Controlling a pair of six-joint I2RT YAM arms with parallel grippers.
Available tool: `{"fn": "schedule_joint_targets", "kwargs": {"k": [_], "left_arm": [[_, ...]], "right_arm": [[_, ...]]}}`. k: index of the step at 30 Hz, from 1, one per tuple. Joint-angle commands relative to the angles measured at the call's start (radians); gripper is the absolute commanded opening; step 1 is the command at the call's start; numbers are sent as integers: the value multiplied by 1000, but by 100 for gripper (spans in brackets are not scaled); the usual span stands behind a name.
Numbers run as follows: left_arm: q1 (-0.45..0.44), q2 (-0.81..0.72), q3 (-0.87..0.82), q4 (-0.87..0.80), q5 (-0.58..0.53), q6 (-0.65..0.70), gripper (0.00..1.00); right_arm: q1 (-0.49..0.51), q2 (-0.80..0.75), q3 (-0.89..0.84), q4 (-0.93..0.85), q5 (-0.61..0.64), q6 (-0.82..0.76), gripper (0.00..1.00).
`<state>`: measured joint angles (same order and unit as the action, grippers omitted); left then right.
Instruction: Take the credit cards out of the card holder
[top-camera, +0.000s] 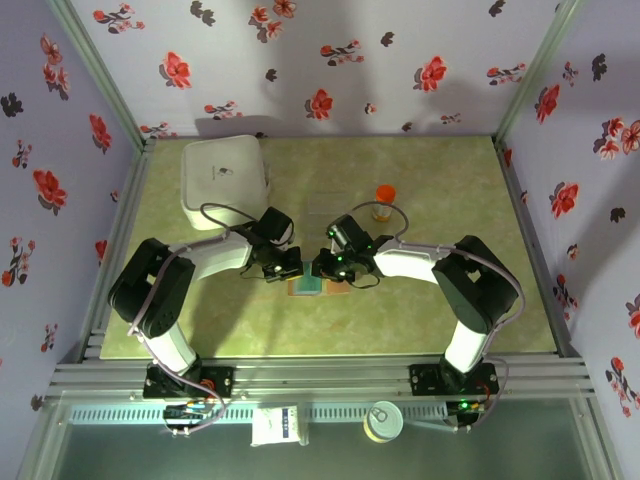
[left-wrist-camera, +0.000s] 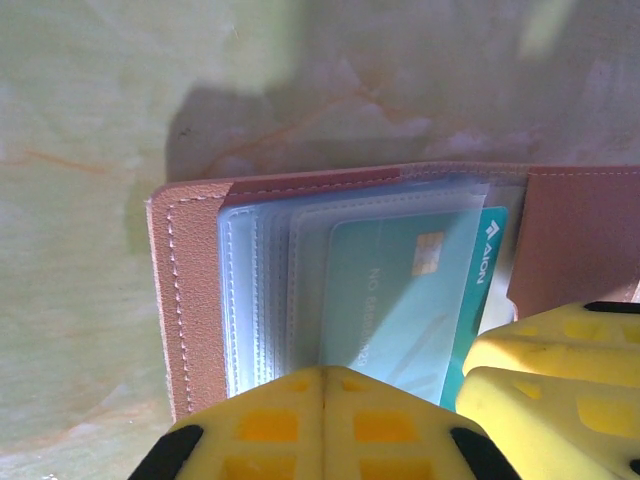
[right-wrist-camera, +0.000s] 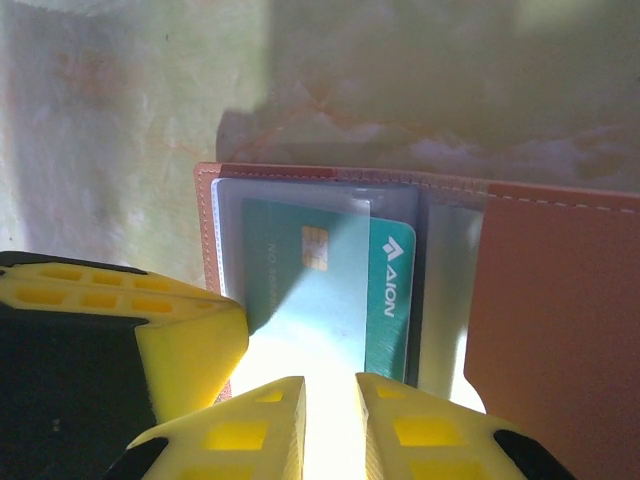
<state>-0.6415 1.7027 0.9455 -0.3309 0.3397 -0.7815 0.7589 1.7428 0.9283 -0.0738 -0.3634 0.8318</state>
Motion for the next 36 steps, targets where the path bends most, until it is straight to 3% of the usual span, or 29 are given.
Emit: {"fn": "schedule_joint_targets", "kwargs": {"k": [1, 14, 26, 36], "left_arm": [[-3, 10, -8, -43, -21, 25, 5], [-3, 3, -1, -54, -23, 27, 5], [-3, -40, 38, -75, -8, 25, 5], [-16, 3, 53, -42, 30, 14, 5]], "right_arm": [[-8, 4, 1, -41, 19, 11, 21], [-9, -14, 38, -145, 79, -31, 22], [-13, -90, 4, -100, 52, -16, 27], [-31, -54, -29, -40, 18, -11, 24]]}}
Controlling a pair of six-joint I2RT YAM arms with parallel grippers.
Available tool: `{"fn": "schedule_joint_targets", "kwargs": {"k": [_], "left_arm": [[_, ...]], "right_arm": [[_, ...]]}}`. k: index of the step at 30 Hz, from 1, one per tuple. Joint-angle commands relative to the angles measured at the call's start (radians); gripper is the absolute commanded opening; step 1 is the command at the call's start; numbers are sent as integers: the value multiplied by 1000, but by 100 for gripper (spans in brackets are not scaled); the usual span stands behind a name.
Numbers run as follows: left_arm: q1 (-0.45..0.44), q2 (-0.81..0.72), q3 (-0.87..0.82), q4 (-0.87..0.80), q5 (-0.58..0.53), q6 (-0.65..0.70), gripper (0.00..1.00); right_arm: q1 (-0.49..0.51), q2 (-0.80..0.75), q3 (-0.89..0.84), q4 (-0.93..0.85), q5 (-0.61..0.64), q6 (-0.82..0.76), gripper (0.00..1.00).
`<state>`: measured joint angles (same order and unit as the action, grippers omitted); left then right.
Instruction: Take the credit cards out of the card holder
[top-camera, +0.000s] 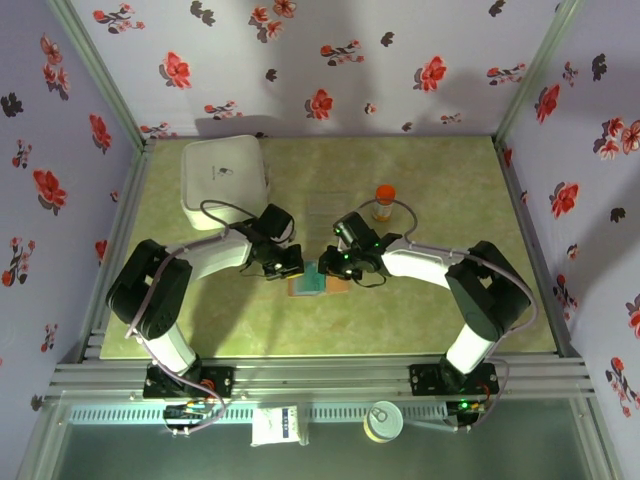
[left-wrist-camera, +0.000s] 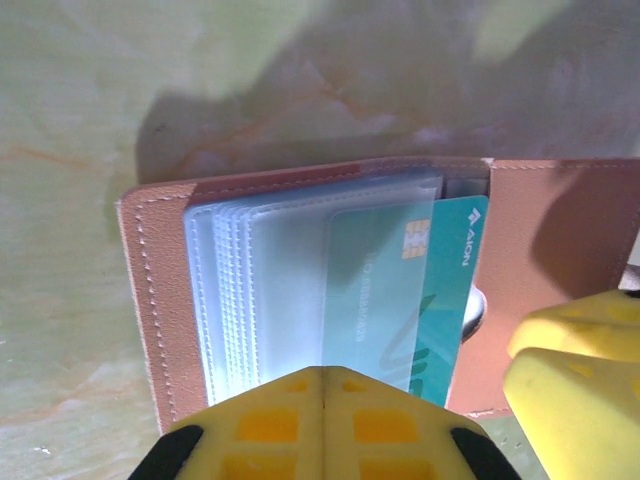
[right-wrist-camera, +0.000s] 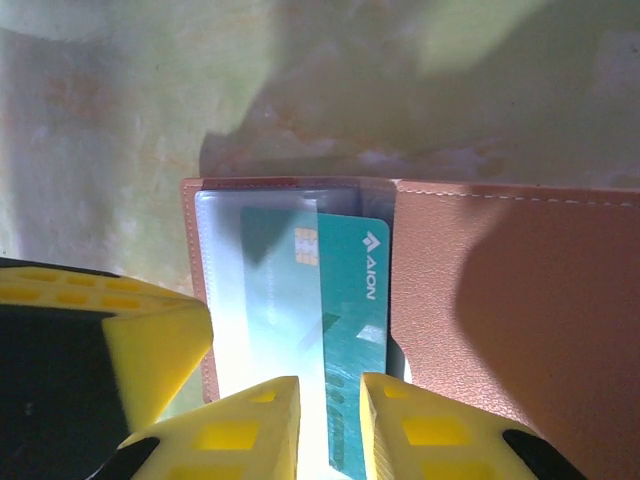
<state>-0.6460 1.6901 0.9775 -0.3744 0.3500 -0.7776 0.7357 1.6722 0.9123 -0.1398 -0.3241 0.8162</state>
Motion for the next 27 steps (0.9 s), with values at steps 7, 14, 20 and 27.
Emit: {"fn": "schedule_joint_targets", "kwargs": {"k": [7, 14, 20, 27], "left_arm": [[-12, 54, 1, 38, 24, 8, 4], [-12, 63, -12, 33, 11, 8, 4], [-12, 62, -20, 22, 0, 13, 4], [-12, 58, -19, 17, 0, 12, 4]], "right_arm": [[-19, 46, -26, 49, -35, 7, 24], [-28, 70, -36, 79, -60, 12, 24], [-35, 87, -41, 111, -86, 24, 24], [-43, 82, -71, 193, -127, 55, 22]]}}
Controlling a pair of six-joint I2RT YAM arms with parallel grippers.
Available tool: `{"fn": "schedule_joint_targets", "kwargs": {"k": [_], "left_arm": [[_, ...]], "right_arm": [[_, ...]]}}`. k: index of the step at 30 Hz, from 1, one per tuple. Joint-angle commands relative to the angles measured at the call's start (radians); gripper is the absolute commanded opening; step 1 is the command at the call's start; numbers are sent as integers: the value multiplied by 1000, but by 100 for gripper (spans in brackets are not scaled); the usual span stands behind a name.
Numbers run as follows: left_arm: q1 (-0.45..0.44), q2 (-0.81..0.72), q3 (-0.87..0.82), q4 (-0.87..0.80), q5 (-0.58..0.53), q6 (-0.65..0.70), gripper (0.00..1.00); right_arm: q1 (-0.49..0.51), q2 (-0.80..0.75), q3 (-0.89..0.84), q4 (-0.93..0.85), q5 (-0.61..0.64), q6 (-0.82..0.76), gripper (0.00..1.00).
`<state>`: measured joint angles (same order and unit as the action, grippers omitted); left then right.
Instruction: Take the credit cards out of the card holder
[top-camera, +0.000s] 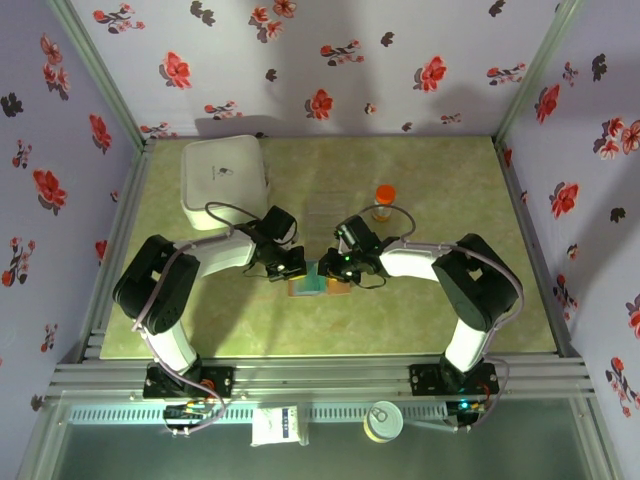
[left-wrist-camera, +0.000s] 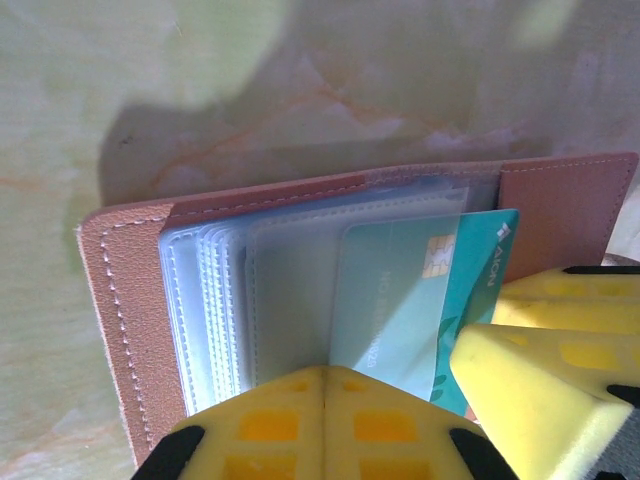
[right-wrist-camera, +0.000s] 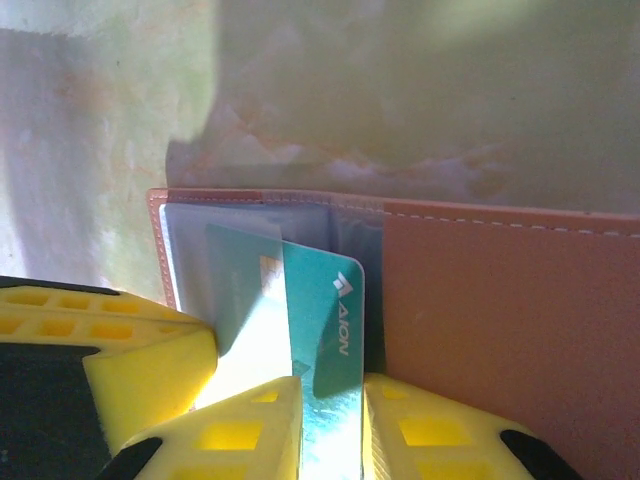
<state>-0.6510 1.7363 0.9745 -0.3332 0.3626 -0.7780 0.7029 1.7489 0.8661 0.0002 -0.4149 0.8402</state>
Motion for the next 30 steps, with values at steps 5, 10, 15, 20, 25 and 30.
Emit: {"fn": "schedule_joint_targets", "kwargs": {"k": [5, 10, 15, 20, 25, 30], "left_arm": [[-7, 11, -16, -25, -14, 12, 4], [-7, 6, -20, -26, -17, 10, 4], [-7, -1, -22, -28, -18, 9, 4], [-7, -7, -20, -32, -19, 8, 4], [-7, -23, -14, -30, -18, 3, 5], [-6, -33, 2, -30, -19, 2, 6]], "right_arm": [[-16, 3, -38, 68, -40, 36, 18], [-23, -19, -51, 52, -25, 28, 14], [-32, -69, -52, -38, 25, -12, 14], [-42, -122, -40, -138, 62, -51, 13], [-42, -169, -16, -181, 64, -83, 11], [-42, -210, 31, -245, 82, -135, 9]]}}
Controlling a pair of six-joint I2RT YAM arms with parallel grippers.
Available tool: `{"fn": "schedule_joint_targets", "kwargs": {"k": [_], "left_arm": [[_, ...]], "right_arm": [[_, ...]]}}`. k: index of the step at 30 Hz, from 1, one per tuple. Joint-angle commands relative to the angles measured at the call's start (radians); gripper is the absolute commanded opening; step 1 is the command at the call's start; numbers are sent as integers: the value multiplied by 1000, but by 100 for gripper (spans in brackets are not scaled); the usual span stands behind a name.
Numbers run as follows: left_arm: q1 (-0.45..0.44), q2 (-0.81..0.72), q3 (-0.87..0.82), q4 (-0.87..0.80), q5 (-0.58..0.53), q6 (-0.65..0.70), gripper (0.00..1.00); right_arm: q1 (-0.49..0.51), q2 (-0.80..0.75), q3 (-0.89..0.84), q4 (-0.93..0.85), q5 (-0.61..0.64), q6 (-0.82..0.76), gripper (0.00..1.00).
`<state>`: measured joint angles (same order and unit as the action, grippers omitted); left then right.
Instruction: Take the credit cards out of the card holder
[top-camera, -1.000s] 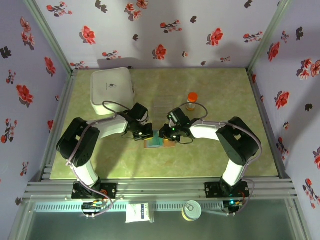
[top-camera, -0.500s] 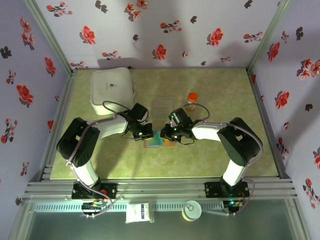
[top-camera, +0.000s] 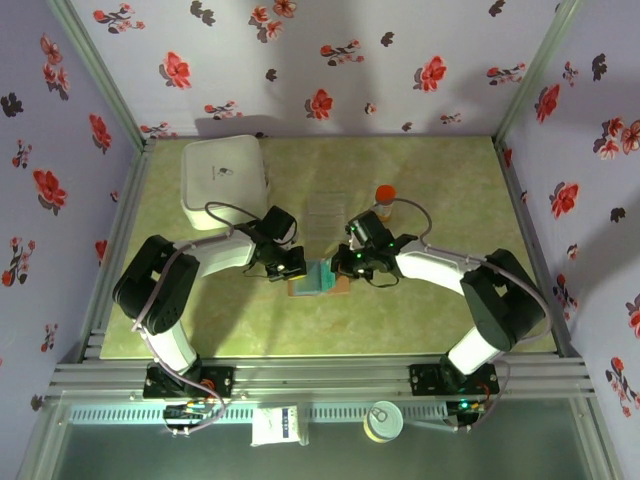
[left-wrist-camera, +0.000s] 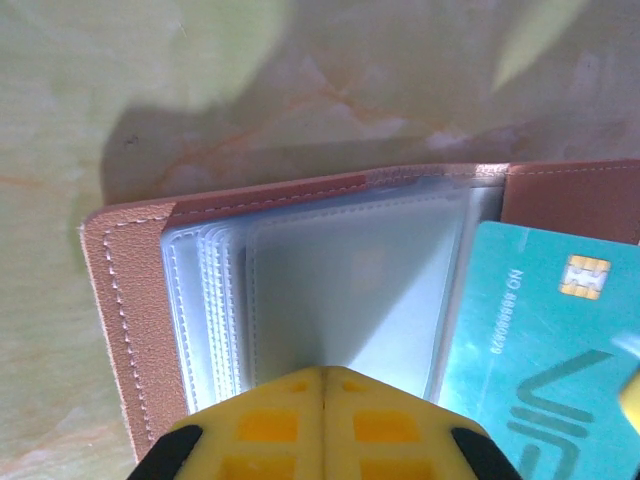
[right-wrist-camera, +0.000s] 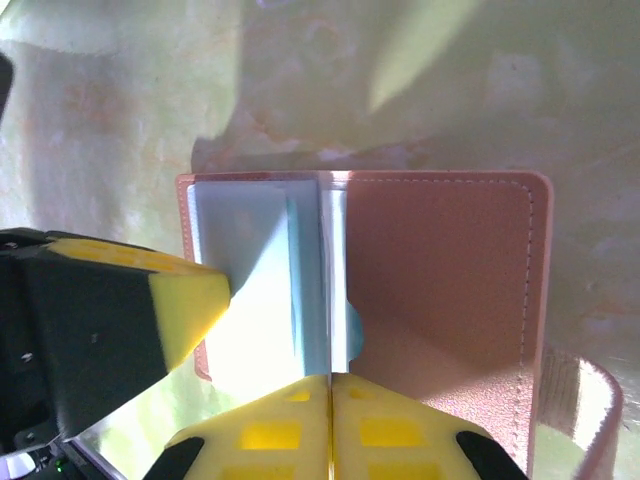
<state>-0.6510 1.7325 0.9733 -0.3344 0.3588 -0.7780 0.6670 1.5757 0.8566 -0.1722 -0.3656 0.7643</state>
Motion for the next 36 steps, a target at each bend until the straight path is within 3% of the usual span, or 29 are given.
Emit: {"fn": "schedule_joint_targets", "kwargs": {"k": [1, 9, 19, 28, 36], "left_arm": [[-5, -32, 7, -29, -14, 1, 6], [-3, -65, 34, -35, -21, 1, 8], [29, -132, -22, -32, -49, -1, 9], [75, -198, -82, -35, -55, -3, 9], [109, -217, -114, -40, -55, 2, 9]], "right_arm": [[-6, -43, 50, -87, 35, -71, 8], [-7, -47, 174, -254, 87, -261, 6], [-10, 32, 362, -462, 206, -821, 2], [-31, 178, 620, -643, 184, -1375, 0], [-45, 362, 910, -837, 194, -1620, 0]]}}
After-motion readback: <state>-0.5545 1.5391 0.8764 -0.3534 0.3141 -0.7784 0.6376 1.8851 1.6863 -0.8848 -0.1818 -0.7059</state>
